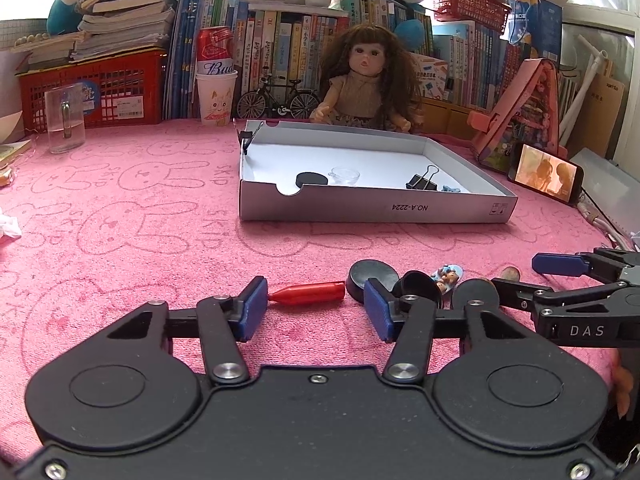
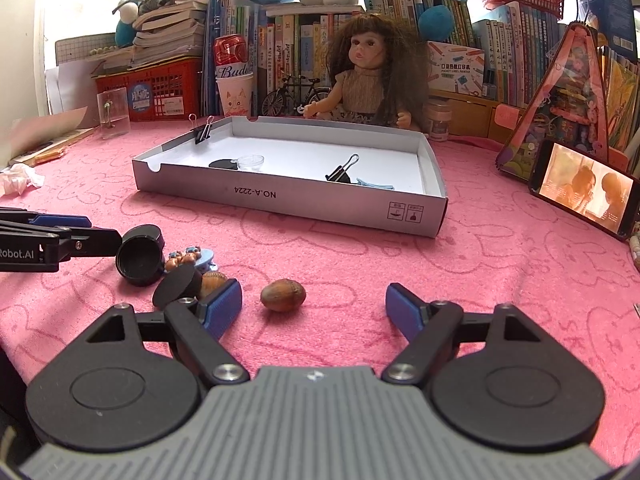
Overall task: Organize rigid objects
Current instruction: 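Grasp the red plastic stick with the left tool while the right tool grasps the brown nut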
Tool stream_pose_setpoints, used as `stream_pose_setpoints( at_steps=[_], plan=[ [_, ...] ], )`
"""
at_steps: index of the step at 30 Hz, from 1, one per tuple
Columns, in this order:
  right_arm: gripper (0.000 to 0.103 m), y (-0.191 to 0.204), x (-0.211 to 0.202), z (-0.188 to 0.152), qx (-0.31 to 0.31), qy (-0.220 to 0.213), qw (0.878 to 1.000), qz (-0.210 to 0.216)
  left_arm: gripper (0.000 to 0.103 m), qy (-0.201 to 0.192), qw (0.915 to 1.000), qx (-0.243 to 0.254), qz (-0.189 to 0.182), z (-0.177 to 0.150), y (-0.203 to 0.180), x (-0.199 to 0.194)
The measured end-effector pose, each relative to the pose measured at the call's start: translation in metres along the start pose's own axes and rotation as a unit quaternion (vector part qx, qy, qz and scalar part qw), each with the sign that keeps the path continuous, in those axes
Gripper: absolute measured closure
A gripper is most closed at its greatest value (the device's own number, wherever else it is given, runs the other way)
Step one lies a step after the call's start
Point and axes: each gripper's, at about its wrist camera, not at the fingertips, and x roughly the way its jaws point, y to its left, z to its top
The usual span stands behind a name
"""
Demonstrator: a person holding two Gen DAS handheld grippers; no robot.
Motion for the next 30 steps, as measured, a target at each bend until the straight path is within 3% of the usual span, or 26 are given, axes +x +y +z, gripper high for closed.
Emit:
stream_pose_setpoints(
  at_steps=[5,10,16,22,24,30],
  plan=[
    [0.028,0.001,-0.006,-0.002,0.008,-0.019,0.999,-0.03,0.058,-0.001,0.9999,-0.017,0.004,0.001,0.0,0.001],
    [0.032,0.005,-0.013,-0.003,0.002,-0.037,0.999,-0.026,0.059,-0.004,0.9998,-0.008,0.015,0.001,-0.004,0.006],
    [0.041,0.01,-0.01,-0.003,-0.005,-0.028,0.999,-0.016,0.061,-0.009,0.9997,0.014,0.017,-0.002,-0.01,0.006],
    [0.064,0.012,-0.01,-0.005,-0.001,-0.023,1.0,-0.004,0.061,-0.011,0.9996,0.023,0.009,-0.004,-0.011,0.003],
    [0.077,0.013,-0.011,-0.004,-0.004,-0.023,1.0,-0.006,0.061,-0.011,0.9997,0.019,0.007,-0.003,-0.01,0.002],
    [0.078,0.012,-0.011,-0.001,0.003,-0.03,0.999,-0.012,0.061,-0.016,0.9997,0.016,0.006,0.004,-0.008,0.0]
  ],
)
